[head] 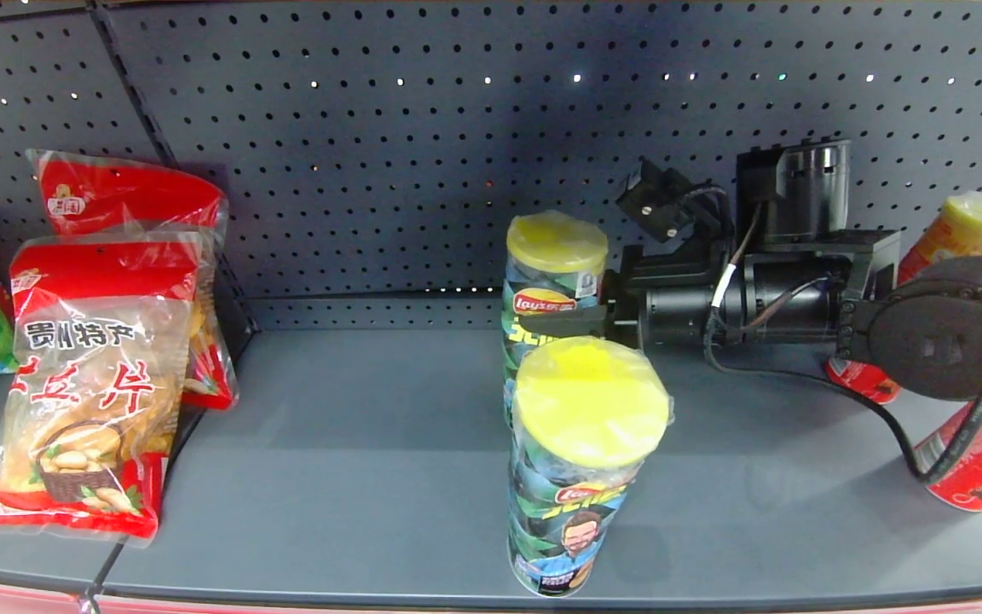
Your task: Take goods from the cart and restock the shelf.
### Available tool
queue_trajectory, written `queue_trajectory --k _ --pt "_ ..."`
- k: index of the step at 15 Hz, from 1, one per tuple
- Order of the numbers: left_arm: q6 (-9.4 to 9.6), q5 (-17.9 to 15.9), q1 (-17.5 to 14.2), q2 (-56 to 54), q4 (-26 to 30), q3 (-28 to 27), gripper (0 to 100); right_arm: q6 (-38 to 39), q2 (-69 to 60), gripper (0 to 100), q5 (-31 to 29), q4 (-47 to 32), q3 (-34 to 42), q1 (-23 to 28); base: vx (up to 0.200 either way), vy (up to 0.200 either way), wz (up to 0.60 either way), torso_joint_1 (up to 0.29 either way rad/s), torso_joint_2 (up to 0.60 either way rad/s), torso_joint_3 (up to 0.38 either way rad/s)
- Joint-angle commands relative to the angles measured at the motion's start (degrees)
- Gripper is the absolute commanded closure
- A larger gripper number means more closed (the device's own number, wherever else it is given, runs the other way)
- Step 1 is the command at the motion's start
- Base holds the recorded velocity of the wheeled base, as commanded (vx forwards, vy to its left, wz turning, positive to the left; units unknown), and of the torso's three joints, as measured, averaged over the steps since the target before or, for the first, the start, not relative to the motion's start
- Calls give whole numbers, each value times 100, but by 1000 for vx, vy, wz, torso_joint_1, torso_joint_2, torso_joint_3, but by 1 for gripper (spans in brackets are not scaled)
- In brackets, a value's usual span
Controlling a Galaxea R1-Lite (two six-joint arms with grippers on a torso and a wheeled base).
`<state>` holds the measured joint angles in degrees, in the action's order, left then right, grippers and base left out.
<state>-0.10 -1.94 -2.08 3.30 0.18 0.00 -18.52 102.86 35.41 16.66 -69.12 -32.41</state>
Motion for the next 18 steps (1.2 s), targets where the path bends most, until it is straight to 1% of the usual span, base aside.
queue_trajectory --k 1,13,15,16,18 --pt "1 0 -2 12 -1 0 0 -3 67 100 1 3 -31 -2 0 0 0 0 0 0" --pt "1 0 -2 12 -1 0 0 6 164 100 45 56 30 -98 0 0 0 0 0 0" --pt "1 0 -2 12 -1 0 0 6 173 100 45 135 153 -98 0 0 0 0 0 0" --pt "1 0 -2 12 -1 0 0 6 190 0 45 170 162 -107 0 0 0 0 0 0" --pt "1 0 -2 12 -1 0 0 6 208 0 45 170 171 -107 0 0 0 0 0 0"
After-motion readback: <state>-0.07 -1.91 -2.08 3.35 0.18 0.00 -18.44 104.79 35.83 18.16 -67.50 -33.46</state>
